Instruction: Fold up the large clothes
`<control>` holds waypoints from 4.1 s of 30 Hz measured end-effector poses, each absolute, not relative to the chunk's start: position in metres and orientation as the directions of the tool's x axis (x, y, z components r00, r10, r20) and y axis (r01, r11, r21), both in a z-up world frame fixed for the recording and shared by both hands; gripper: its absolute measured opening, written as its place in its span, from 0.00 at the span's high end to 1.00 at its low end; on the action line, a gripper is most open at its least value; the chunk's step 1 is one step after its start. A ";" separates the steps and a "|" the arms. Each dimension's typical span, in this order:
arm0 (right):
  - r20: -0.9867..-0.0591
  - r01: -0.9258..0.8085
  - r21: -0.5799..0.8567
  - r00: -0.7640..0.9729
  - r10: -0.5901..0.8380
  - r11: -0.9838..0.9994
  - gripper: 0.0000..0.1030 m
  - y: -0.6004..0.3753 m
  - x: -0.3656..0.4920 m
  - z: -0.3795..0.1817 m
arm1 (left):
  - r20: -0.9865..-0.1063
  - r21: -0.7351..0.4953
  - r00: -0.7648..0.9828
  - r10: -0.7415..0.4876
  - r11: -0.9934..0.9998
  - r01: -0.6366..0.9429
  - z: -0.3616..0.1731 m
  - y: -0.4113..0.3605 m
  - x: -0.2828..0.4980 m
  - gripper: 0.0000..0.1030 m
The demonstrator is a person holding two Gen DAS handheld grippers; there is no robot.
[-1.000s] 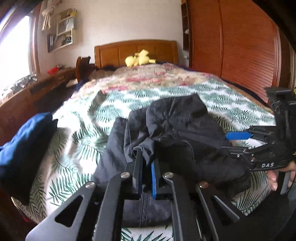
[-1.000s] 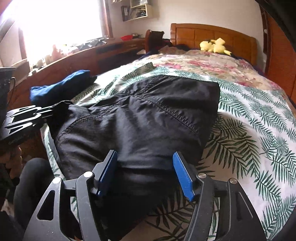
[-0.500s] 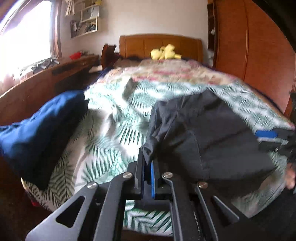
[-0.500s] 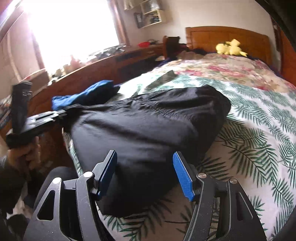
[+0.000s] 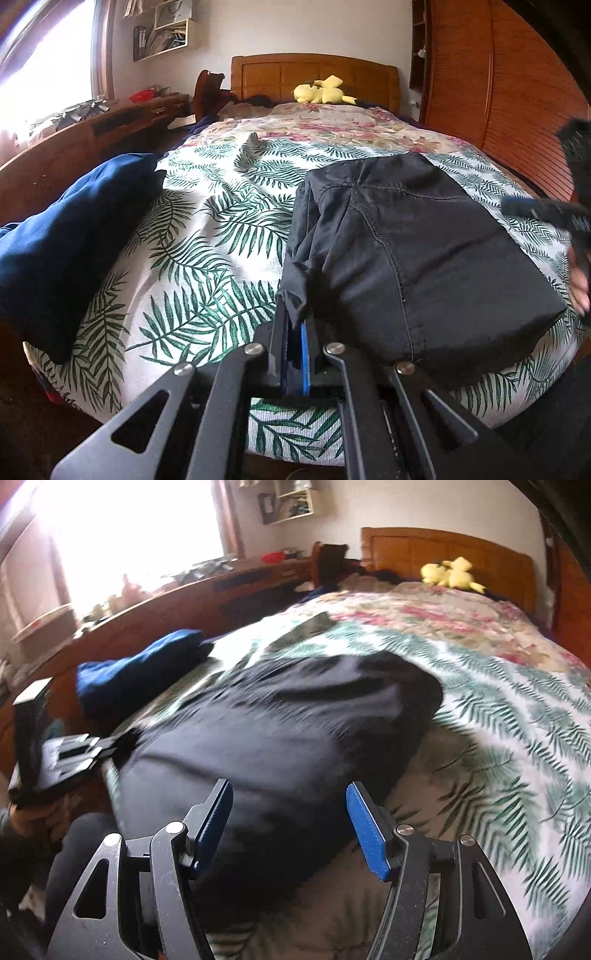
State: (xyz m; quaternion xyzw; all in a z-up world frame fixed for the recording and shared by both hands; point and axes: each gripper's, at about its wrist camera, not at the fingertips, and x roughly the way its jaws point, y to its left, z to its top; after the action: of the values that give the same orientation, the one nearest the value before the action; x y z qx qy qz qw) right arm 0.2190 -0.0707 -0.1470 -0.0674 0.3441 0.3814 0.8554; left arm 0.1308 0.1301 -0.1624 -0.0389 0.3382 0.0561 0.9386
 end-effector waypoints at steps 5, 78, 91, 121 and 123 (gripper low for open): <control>-0.629 -0.665 0.155 0.503 0.592 0.730 0.36 -0.069 0.260 -0.137 | -0.639 -0.052 0.768 0.052 0.993 -0.110 -0.163 0.135 0.130 0.96; -0.484 -0.655 0.256 0.550 0.681 0.711 0.75 0.042 0.329 -0.084 | -0.448 -0.034 0.890 0.087 0.993 -0.114 -0.070 0.270 0.091 0.96; -0.446 -0.843 0.187 0.385 0.808 0.504 0.75 0.306 0.307 0.004 | -0.427 0.118 0.767 0.479 0.871 -0.478 -0.010 0.469 0.048 0.96; -0.610 -0.902 0.076 0.295 0.735 0.426 0.50 0.314 0.218 -0.072 | -0.516 0.071 0.611 0.600 0.741 -0.668 -0.038 0.480 -0.012 0.86; -0.602 -0.901 0.076 0.299 0.740 0.426 0.49 0.294 0.211 -0.067 | -0.505 0.075 0.630 0.590 0.757 -0.649 -0.031 0.461 -0.010 0.83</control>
State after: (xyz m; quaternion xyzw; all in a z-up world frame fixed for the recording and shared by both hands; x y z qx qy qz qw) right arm 0.2112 0.2943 -0.0665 -0.1399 0.2879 0.5171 0.7938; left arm -0.0099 0.4610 -0.0313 -0.0572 0.2584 0.3439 0.9009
